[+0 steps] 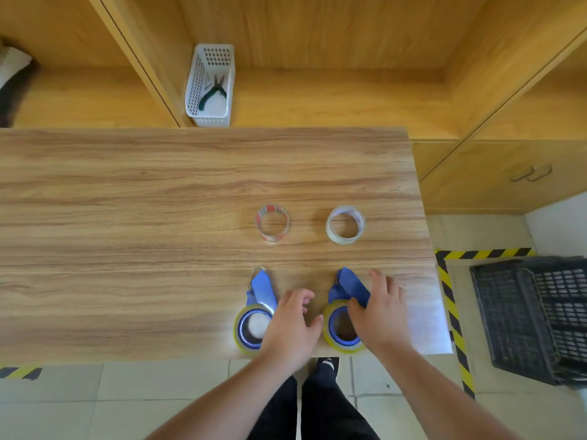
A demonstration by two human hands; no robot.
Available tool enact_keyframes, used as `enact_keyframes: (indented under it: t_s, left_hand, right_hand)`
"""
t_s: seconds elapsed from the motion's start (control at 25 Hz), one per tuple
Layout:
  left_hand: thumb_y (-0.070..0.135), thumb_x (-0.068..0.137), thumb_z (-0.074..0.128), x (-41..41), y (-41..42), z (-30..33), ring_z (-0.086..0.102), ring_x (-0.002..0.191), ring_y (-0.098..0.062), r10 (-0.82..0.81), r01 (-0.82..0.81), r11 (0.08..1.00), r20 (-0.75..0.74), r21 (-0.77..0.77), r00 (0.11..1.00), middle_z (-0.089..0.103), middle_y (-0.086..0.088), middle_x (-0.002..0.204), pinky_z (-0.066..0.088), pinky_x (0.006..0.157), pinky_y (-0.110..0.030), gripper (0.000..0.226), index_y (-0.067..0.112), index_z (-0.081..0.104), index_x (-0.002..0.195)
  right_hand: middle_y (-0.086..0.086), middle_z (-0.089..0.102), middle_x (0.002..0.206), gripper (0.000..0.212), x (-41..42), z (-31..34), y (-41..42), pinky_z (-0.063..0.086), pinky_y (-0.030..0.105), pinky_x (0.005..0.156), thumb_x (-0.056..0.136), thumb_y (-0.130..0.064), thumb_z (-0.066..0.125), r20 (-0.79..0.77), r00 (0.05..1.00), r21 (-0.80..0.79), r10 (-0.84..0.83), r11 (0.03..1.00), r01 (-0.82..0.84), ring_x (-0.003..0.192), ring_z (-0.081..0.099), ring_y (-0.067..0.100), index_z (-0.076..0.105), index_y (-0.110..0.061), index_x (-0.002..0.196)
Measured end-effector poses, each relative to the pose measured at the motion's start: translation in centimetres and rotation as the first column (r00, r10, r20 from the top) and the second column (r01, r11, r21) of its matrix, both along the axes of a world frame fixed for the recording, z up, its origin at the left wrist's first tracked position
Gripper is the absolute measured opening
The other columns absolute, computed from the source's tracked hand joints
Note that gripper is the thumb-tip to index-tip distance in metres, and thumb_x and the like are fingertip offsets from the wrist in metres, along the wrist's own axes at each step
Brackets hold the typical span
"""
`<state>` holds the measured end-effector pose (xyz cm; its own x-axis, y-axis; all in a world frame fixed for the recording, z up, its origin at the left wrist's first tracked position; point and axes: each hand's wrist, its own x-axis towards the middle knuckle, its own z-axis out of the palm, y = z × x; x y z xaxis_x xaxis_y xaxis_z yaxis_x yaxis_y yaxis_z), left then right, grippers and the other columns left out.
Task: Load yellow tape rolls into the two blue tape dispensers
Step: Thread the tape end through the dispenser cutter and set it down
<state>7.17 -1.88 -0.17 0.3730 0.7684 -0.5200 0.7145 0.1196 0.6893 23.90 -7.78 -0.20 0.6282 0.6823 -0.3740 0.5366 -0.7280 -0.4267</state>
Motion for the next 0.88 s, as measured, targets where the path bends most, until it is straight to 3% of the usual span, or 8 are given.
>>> enact_keyframes:
  t_s: [0.12,0.24,0.4,0.6,0.76,0.88]
  left_hand:
    - [0.045,0.090,0.067,2.5,-1.3,-1.5,0.056,0.121,-0.017,-0.064,0.046,0.993,-0.163,-0.112,0.985,0.046,0.008,0.139,0.049,0.097,-0.034,0.058,0.029,0.046,0.141]
    - [0.050,0.085,0.069,4.0,-2.1,-2.8,0.053,0.130,-0.026,-0.064,0.013,0.980,-0.251,-0.201,0.966,0.043,0.001,0.146,0.048,0.105,-0.042,0.073,0.024,0.040,0.147]
    - [0.040,0.089,0.067,4.9,-2.5,-3.5,0.059,0.119,-0.027,-0.031,-0.027,0.976,-0.263,-0.216,0.964,0.047,-0.004,0.142,0.048,0.096,-0.034,0.061,0.024,0.045,0.144]
    - [0.028,0.091,0.064,5.5,-2.6,-3.2,0.056,0.088,-0.019,0.001,-0.053,0.978,-0.250,-0.203,0.968,0.053,-0.003,0.132,0.046,0.080,-0.030,0.044,0.025,0.053,0.134]
    - [0.026,0.086,0.064,5.1,-3.4,-2.2,0.057,0.088,-0.015,-0.003,-0.034,0.985,-0.209,-0.172,0.978,0.058,0.000,0.125,0.044,0.076,-0.026,0.048,0.026,0.053,0.133]
    - [0.029,0.083,0.066,5.0,-3.6,-0.6,0.063,0.091,-0.015,0.026,-0.047,0.989,-0.146,-0.143,0.989,0.063,0.005,0.114,0.049,0.073,-0.027,0.044,0.028,0.056,0.126]
  right_hand:
    - [0.015,0.048,0.141,0.084,2.5,-0.5,-1.3,0.039,0.046,0.107,0.080,-0.031,0.073,-0.164,0.986,-0.130,-0.032,0.991,0.011,0.128,0.042,0.035,0.032,-0.015,0.151]
    - [0.012,0.047,0.142,0.088,2.9,-1.0,-1.9,0.042,0.045,0.106,0.079,-0.036,0.071,-0.297,0.955,-0.199,-0.022,0.979,-0.039,0.130,0.043,0.032,0.027,-0.021,0.154]
    - [0.010,0.049,0.136,0.084,2.3,-1.6,-2.0,0.047,0.045,0.102,0.080,-0.035,0.068,-0.338,0.941,-0.226,0.002,0.971,-0.083,0.124,0.047,0.031,0.029,-0.025,0.153]
    - [0.002,0.046,0.115,0.068,2.0,-1.4,-2.4,0.051,0.038,0.087,0.080,-0.023,0.068,-0.397,0.918,-0.200,0.009,0.975,-0.096,0.106,0.055,0.027,0.040,-0.025,0.142]
    - [0.003,0.055,0.114,0.052,3.3,-0.2,-2.8,0.053,0.031,0.075,0.074,-0.018,0.074,-0.514,0.853,-0.125,-0.088,0.992,0.028,0.090,0.062,0.015,0.046,-0.029,0.116]
    - [0.002,0.068,0.101,0.056,3.8,1.2,-2.9,0.049,0.022,0.061,0.079,-0.017,0.075,-0.621,0.770,-0.108,-0.145,0.989,0.099,0.078,0.068,0.011,0.041,-0.028,0.121]
